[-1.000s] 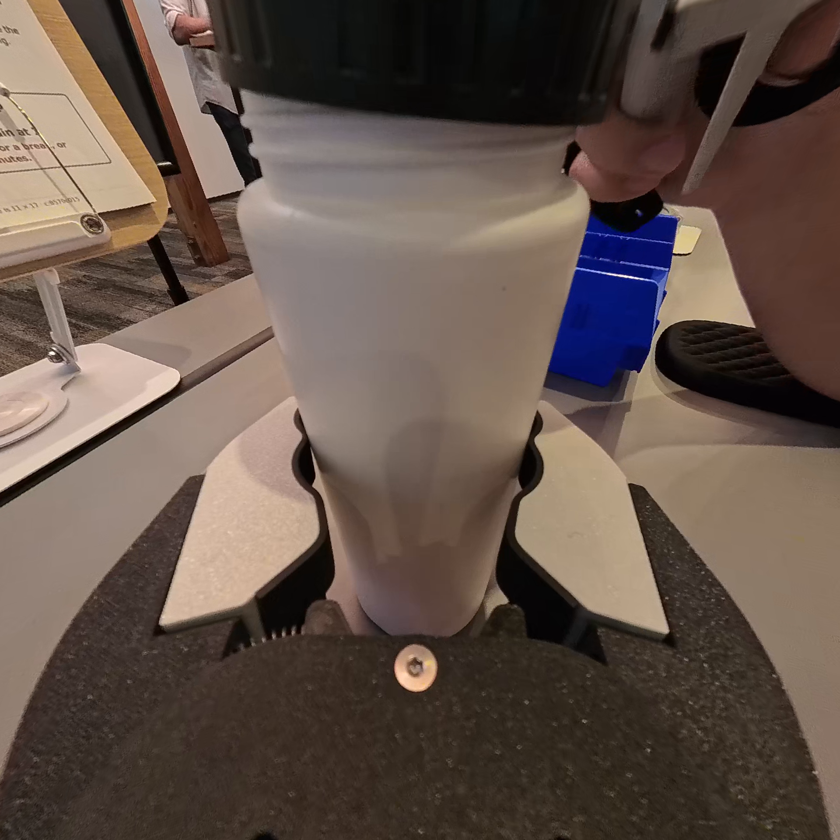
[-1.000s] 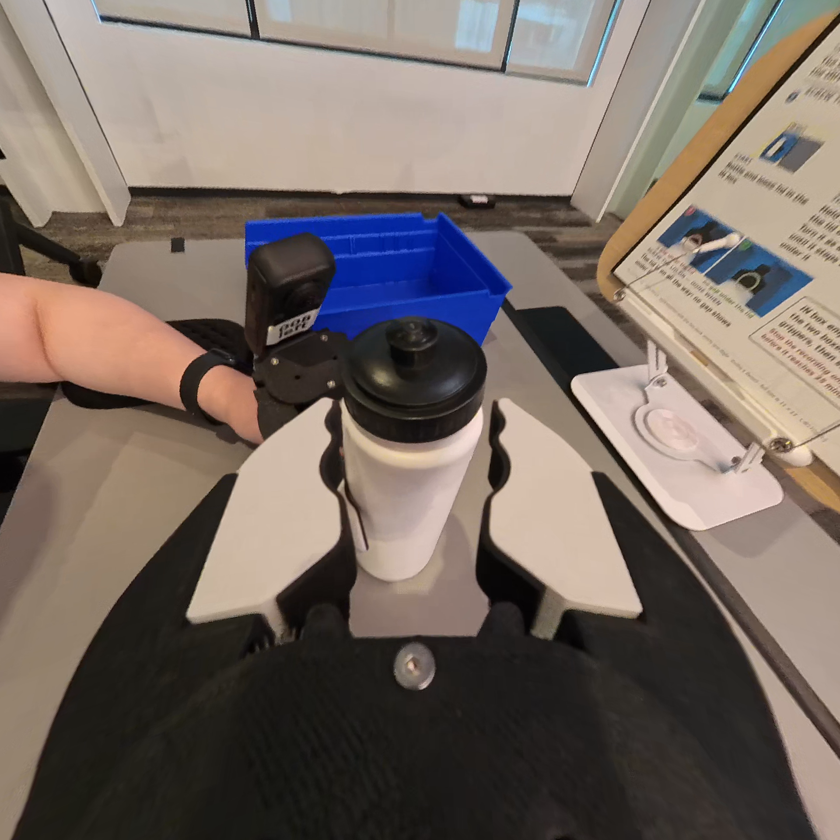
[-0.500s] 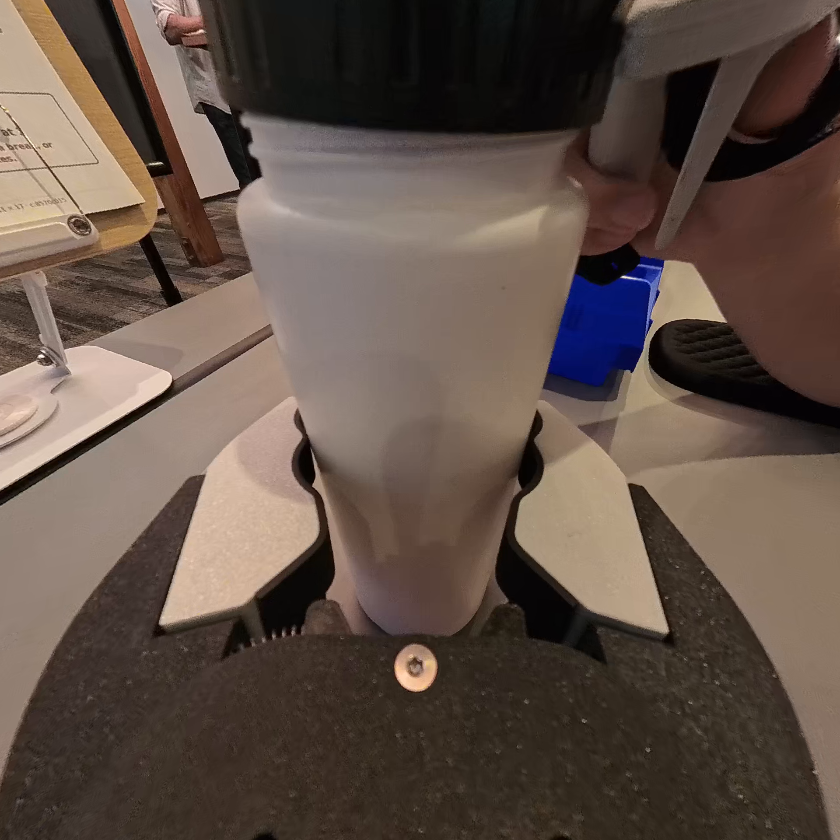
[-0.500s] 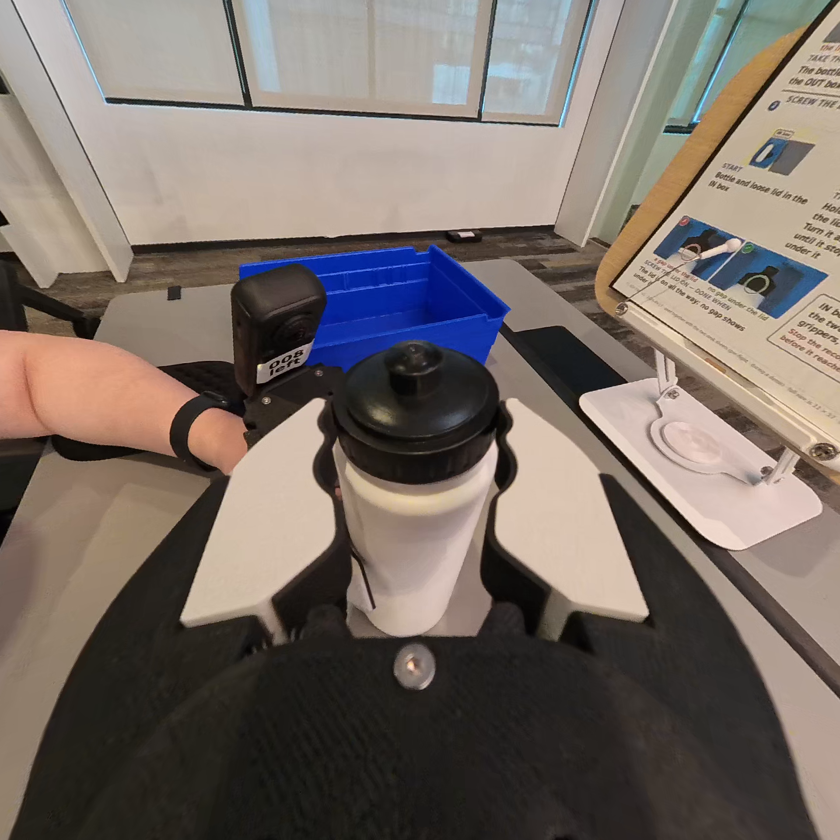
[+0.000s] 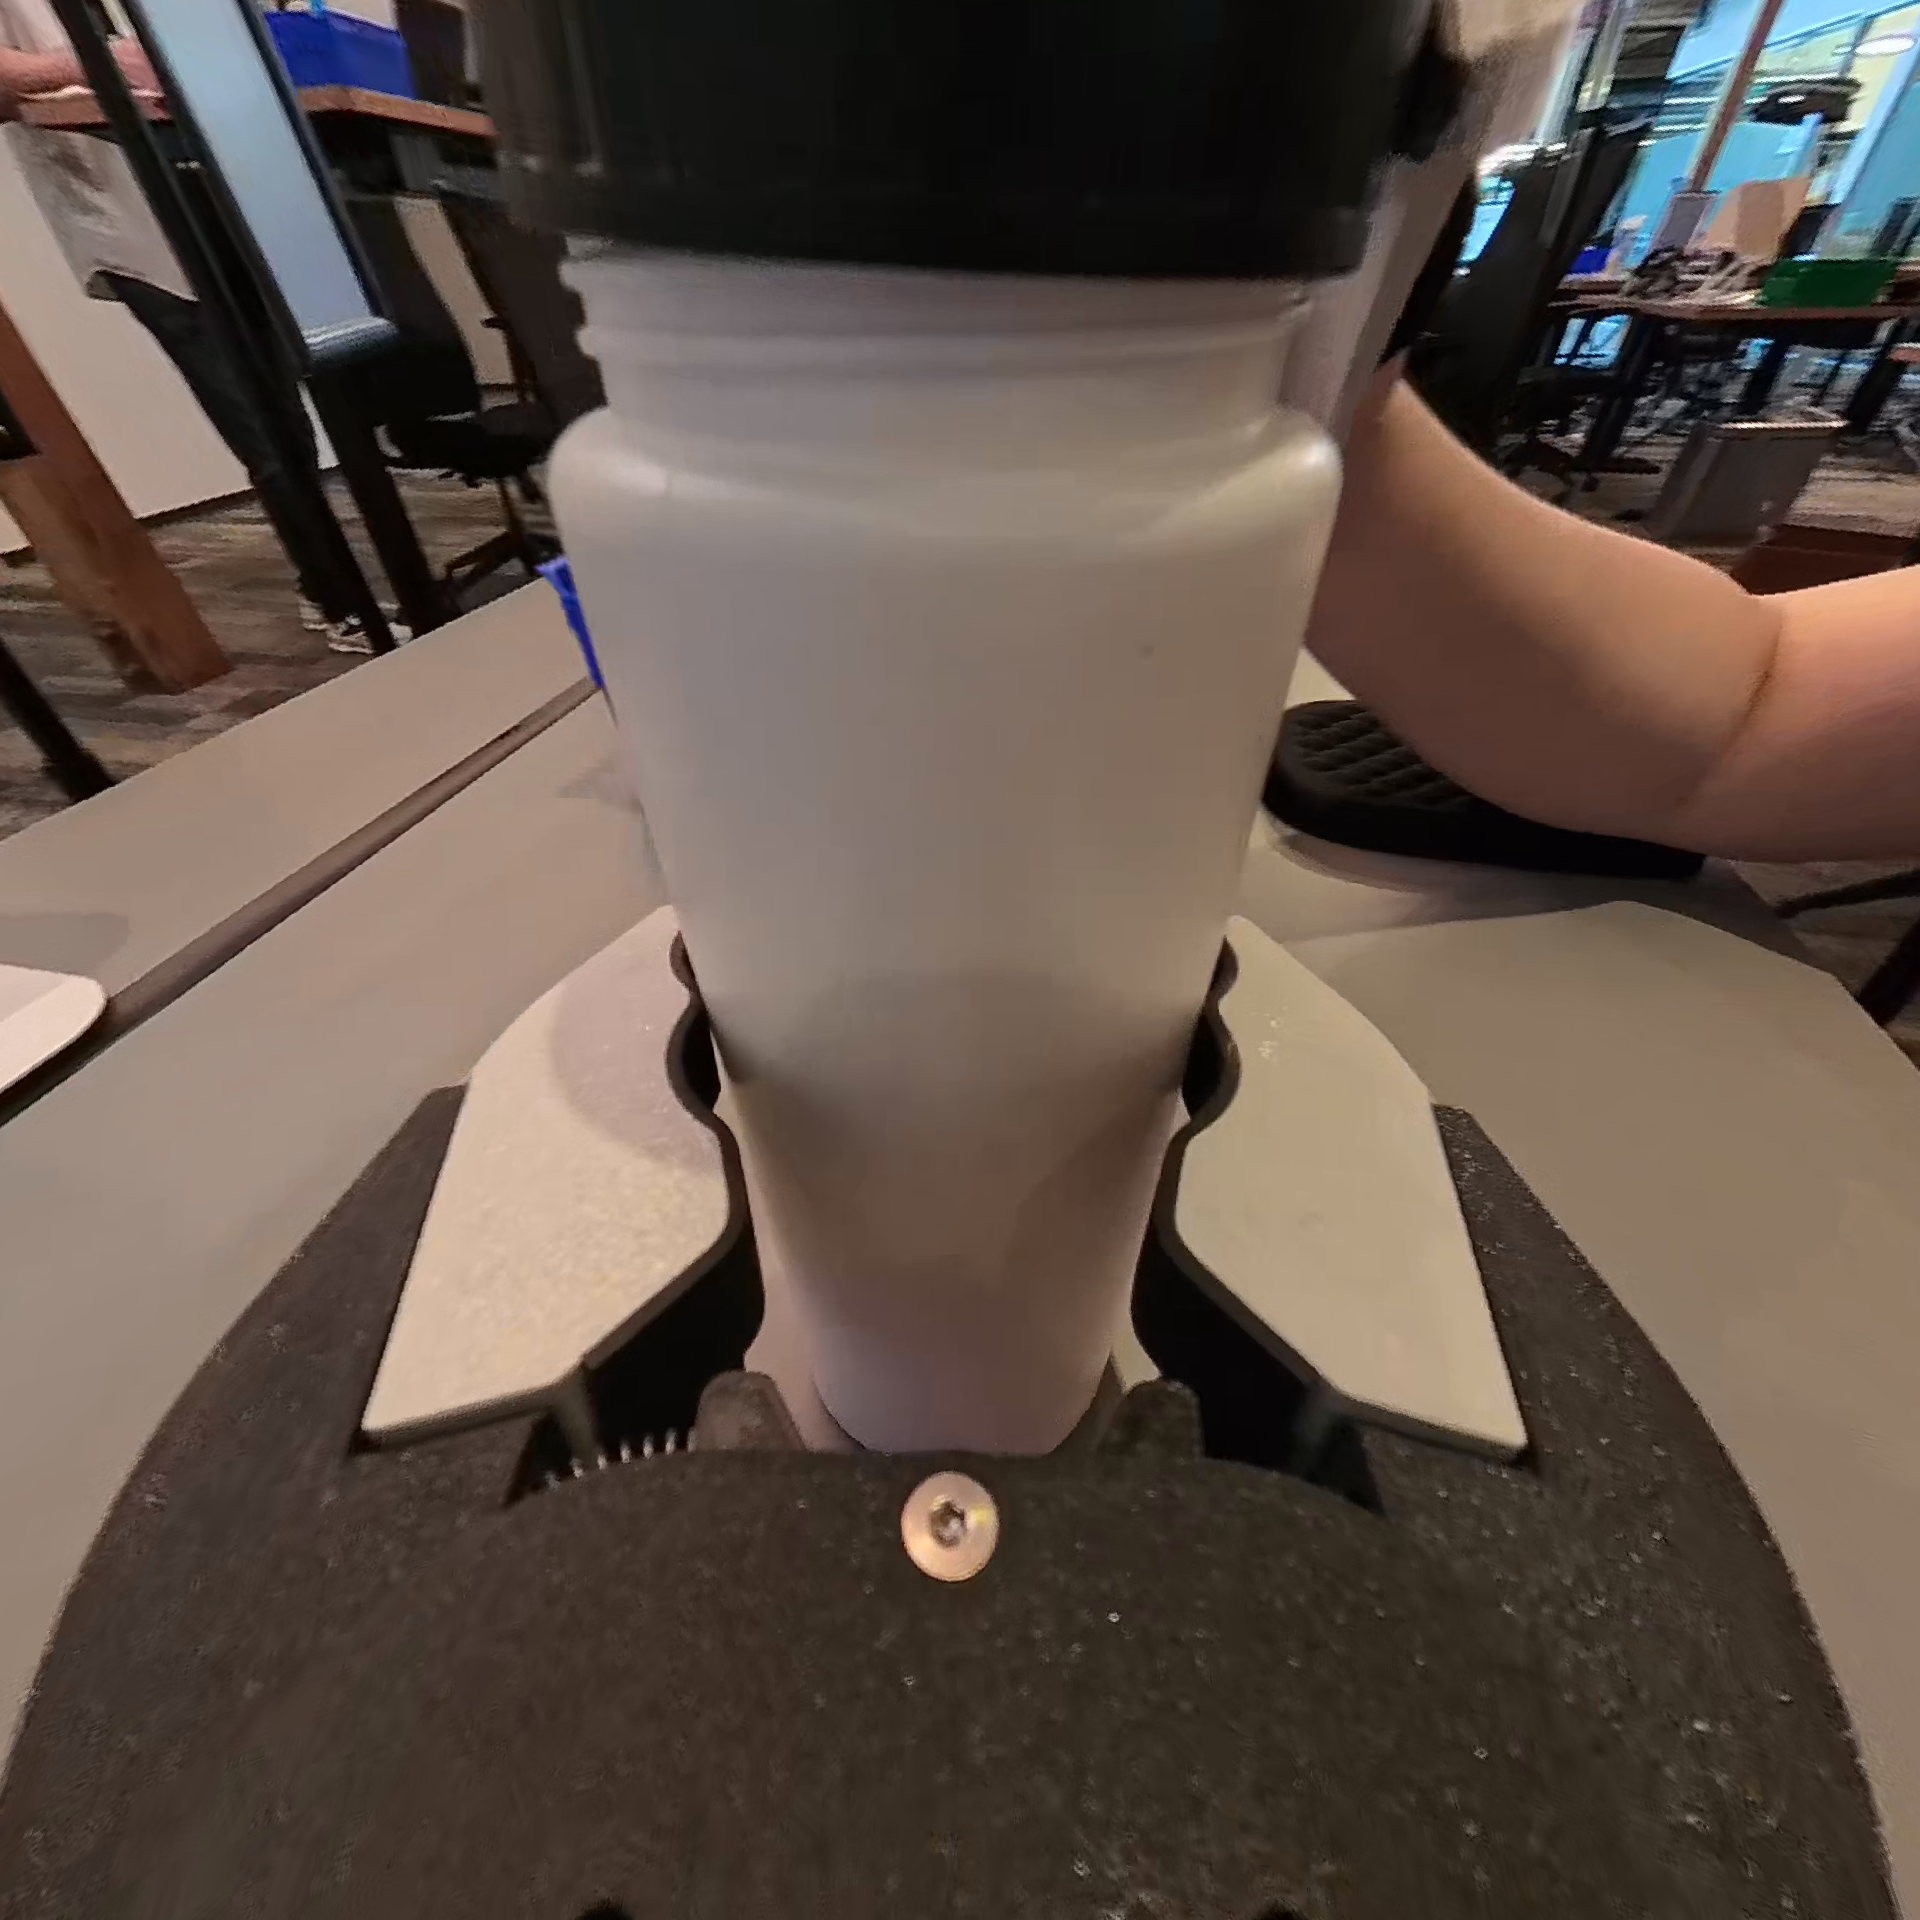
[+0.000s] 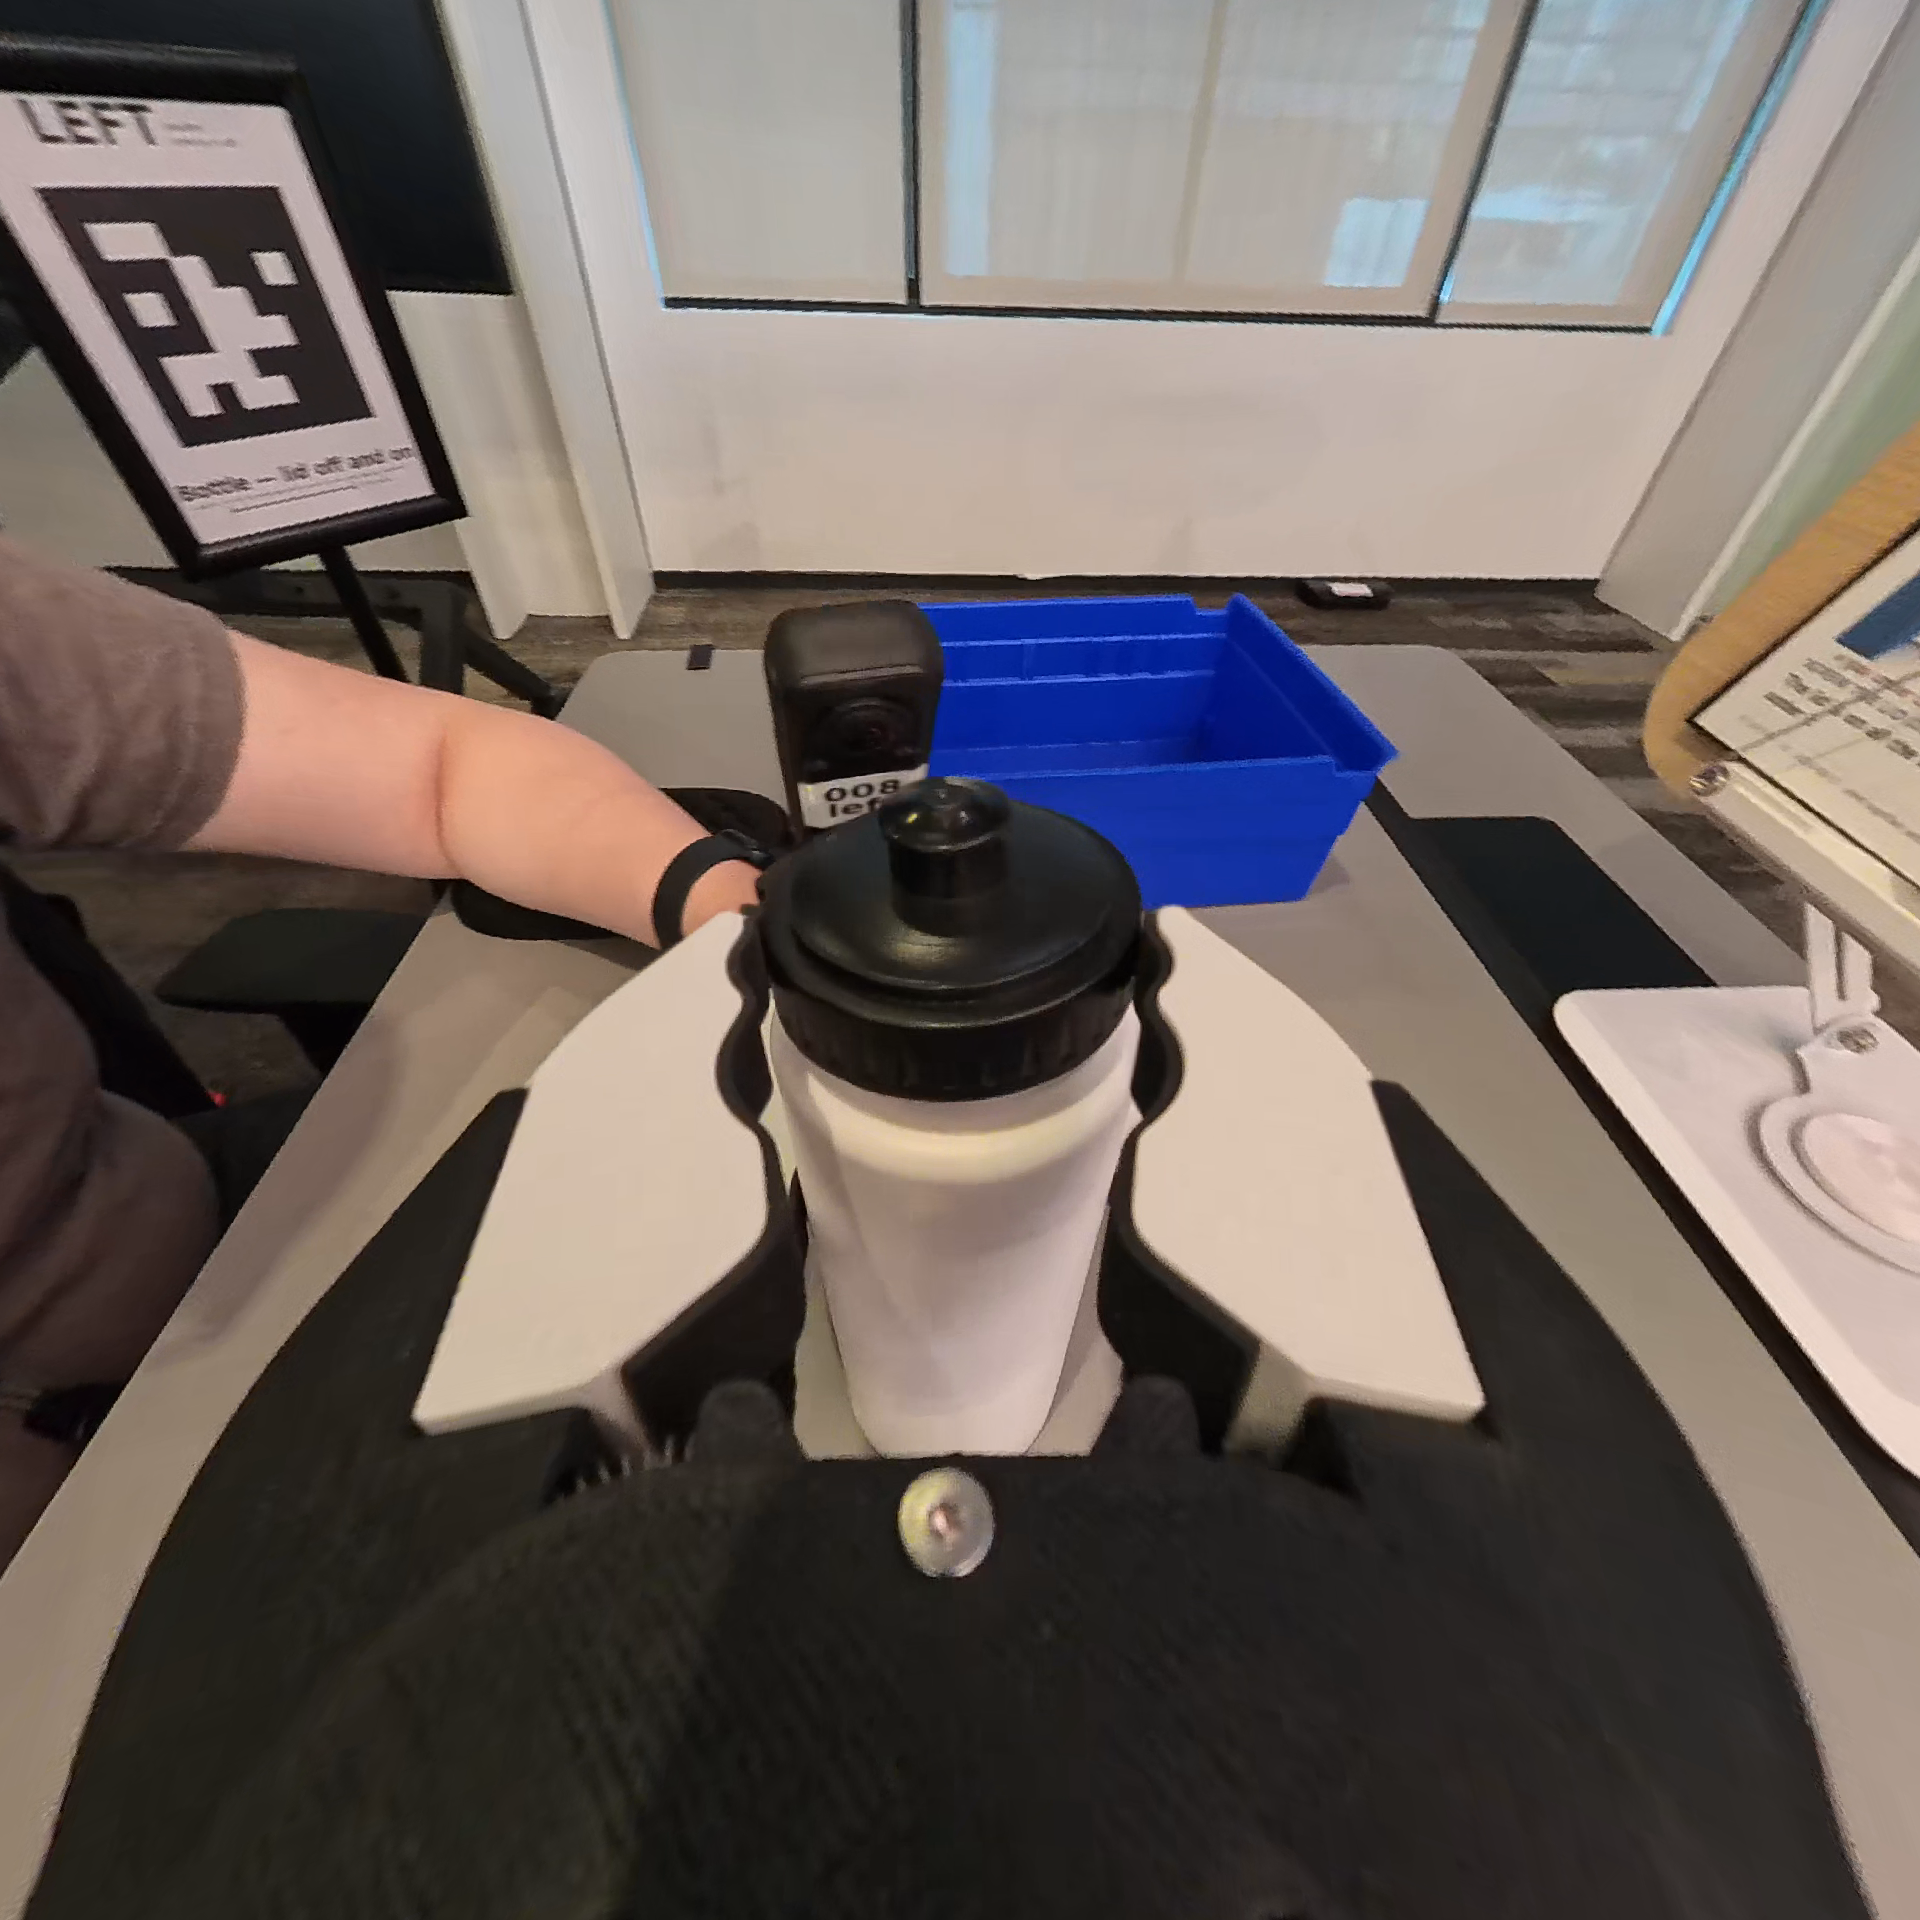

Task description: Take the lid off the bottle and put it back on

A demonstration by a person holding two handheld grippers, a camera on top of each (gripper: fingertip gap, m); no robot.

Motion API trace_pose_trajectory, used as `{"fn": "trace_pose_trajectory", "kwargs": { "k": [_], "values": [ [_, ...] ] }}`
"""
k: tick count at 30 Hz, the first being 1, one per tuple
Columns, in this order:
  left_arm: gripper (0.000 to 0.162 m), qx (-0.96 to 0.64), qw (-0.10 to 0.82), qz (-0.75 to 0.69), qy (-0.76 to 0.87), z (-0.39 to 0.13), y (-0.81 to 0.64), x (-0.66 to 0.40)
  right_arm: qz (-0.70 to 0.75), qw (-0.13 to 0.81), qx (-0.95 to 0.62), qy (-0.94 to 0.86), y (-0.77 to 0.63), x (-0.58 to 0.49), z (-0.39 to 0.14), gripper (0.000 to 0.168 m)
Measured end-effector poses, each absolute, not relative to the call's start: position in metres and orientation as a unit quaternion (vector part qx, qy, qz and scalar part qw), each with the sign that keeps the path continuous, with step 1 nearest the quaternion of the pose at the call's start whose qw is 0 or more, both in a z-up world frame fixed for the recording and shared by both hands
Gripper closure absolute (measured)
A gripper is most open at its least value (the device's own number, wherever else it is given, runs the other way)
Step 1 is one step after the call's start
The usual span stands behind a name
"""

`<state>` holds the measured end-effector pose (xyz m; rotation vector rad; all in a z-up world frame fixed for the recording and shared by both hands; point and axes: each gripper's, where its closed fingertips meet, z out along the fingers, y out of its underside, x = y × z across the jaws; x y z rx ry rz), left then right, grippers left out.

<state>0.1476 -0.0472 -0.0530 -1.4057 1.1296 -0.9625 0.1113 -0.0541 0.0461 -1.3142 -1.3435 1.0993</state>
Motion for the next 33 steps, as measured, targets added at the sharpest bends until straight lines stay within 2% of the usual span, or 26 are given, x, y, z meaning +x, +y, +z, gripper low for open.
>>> {"fn": "trace_pose_trajectory", "kwargs": {
  "k": [8,21,33],
  "values": [
    [0.073,-0.574,0.519,-0.416,0.478,-0.052,-0.054,0.150,0.495,0.454,-0.506,-0.541,-0.058,0.114,0.047,0.098],
    [0.073,-0.598,0.537,-0.397,0.443,-0.051,-0.039,0.142,0.502,0.519,-0.499,-0.479,-0.046,0.111,0.063,0.099],
    [0.073,-0.612,0.545,-0.378,0.430,-0.052,-0.031,0.138,0.502,0.526,-0.509,-0.460,-0.037,0.104,0.050,0.099]
  ]
}}
